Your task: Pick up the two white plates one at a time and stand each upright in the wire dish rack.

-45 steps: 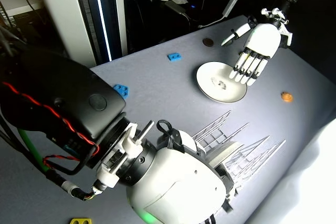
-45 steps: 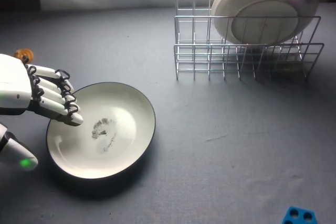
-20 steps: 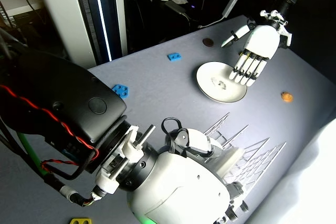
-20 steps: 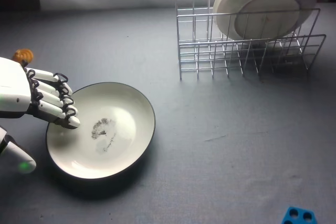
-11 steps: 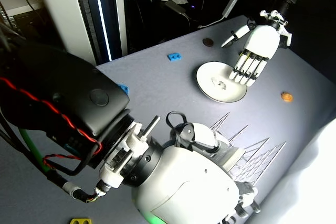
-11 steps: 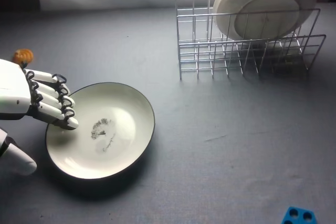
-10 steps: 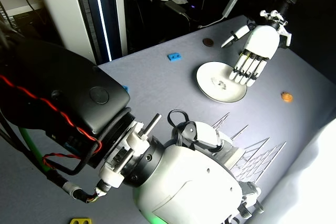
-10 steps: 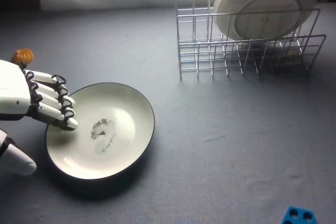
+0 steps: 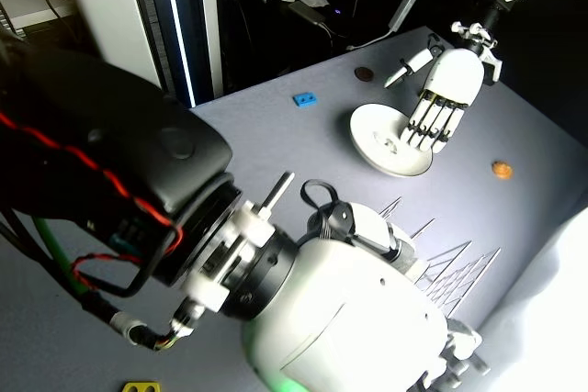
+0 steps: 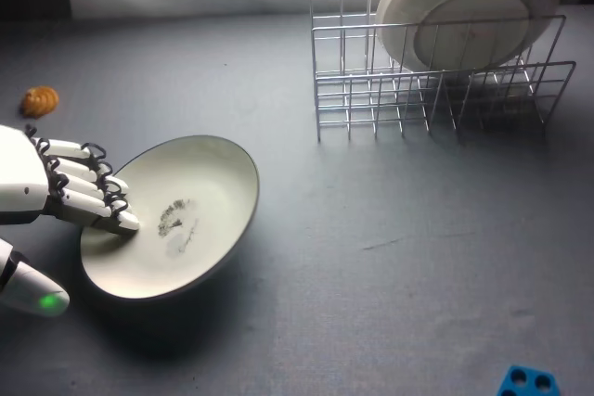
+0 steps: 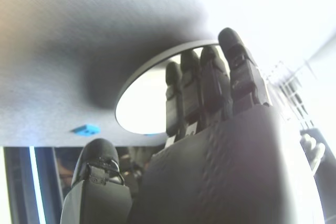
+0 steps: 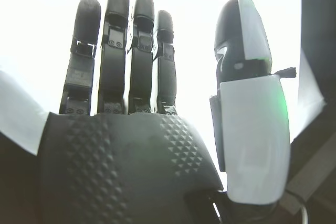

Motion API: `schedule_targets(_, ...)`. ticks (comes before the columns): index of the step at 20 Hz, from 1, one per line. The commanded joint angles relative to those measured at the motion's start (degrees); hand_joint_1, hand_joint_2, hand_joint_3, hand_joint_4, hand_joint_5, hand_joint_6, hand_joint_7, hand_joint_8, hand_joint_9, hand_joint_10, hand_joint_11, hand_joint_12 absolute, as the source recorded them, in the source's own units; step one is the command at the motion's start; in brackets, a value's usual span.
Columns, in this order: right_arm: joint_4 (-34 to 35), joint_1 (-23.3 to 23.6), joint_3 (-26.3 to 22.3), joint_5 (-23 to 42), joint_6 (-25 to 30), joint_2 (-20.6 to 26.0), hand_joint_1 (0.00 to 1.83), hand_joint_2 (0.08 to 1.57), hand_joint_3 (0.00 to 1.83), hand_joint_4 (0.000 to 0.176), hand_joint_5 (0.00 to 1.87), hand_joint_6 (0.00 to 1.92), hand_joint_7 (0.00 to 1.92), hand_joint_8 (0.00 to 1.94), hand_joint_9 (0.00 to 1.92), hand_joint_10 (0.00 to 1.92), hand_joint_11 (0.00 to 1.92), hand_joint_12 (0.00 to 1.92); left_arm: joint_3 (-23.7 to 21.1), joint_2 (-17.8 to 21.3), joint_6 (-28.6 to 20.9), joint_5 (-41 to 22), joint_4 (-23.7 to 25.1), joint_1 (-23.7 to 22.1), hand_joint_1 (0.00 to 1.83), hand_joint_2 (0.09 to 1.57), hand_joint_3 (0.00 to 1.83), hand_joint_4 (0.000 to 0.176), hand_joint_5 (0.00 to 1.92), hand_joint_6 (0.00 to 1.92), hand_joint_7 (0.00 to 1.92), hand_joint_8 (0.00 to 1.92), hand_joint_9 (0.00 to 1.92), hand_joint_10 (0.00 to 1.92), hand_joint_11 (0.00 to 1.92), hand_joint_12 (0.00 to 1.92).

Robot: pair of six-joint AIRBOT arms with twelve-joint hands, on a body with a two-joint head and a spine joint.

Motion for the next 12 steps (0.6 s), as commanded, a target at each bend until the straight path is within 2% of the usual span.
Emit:
schedule_targets(1,-3.41,1.7,-1.41,4.57,0.33,0.64,0.95,1.07,0.0,0.0,0.64,0.02,0.73,0.01,0.6,0.32,0.2,1.37,-0.1,-1.04,-0.66,-1.71,2.5,1.42,0.0,1.1,0.0,0.0,0.32,0.0,0.32,0.0,0.28,0.0,0.0,0.52)
schedule_targets(3,-15.23,3.65,-6.21,10.96,1.35,1.37,0.98,1.07,0.0,0.0,0.64,0.02,0.73,0.01,0.6,0.32,0.21,1.37,-0.38,-1.45,-1.15,-1.81,2.5,4.45,0.0,1.1,0.0,0.0,0.32,0.0,0.31,0.0,0.28,0.0,0.0,0.53)
schedule_targets(4,-19.28,4.36,-8.06,13.1,1.62,1.62,0.98,1.07,0.0,0.0,0.65,0.02,0.73,0.01,0.6,0.33,0.21,1.37,-0.53,-1.59,-1.4,-1.86,2.5,5.56,0.0,1.11,0.0,0.0,0.34,0.0,0.32,0.0,0.3,0.0,0.0,0.59)
schedule_targets(5,-22.96,5.01,-9.86,14.69,2.01,1.79,0.97,1.07,0.0,0.0,0.66,0.02,0.73,0.01,0.6,0.32,0.19,1.36,-0.71,-1.67,-1.48,-1.86,2.5,6.42,0.0,1.11,0.0,0.0,0.3,0.0,0.29,0.0,0.27,0.0,0.0,0.56)
schedule_targets(7,-28.97,5.69,-12.24,14.94,2.87,1.8,0.98,1.07,0.0,0.0,0.67,0.03,0.74,0.01,0.61,0.33,0.19,1.36,-0.99,-1.8,-1.48,-1.87,2.5,7.4,0.0,1.11,0.0,0.0,0.32,0.0,0.32,0.01,0.3,0.0,0.0,0.62)
schedule_targets(9,-36.37,5.76,-14.9,14.95,3.25,1.71,1.01,1.06,0.0,0.0,0.67,0.02,0.74,0.01,0.61,0.32,0.17,1.38,-1.13,-1.93,-1.48,-2.04,2.51,7.71,0.0,1.1,0.0,0.0,0.34,0.0,0.34,0.0,0.29,0.0,0.0,0.55)
schedule_targets(10,-38.63,5.42,-15.12,13.51,4.94,1.36,1.01,1.08,0.0,0.0,0.65,0.02,0.74,0.01,0.6,0.32,0.16,1.37,-1.09,-2.17,-1.5,-2.19,2.58,7.84,0.0,1.1,0.0,0.0,0.35,0.0,0.34,0.0,0.3,0.0,0.0,0.55)
schedule_targets(12,-40.43,3.86,-15.14,13.12,3.19,0.36,1.01,1.09,0.01,0.0,0.64,0.01,0.73,0.01,0.59,0.31,0.14,1.36,-1.28,-2.03,-1.51,-2.24,2.61,7.88,0.0,1.09,0.0,0.0,0.33,0.0,0.32,0.0,0.28,0.0,0.0,0.55)
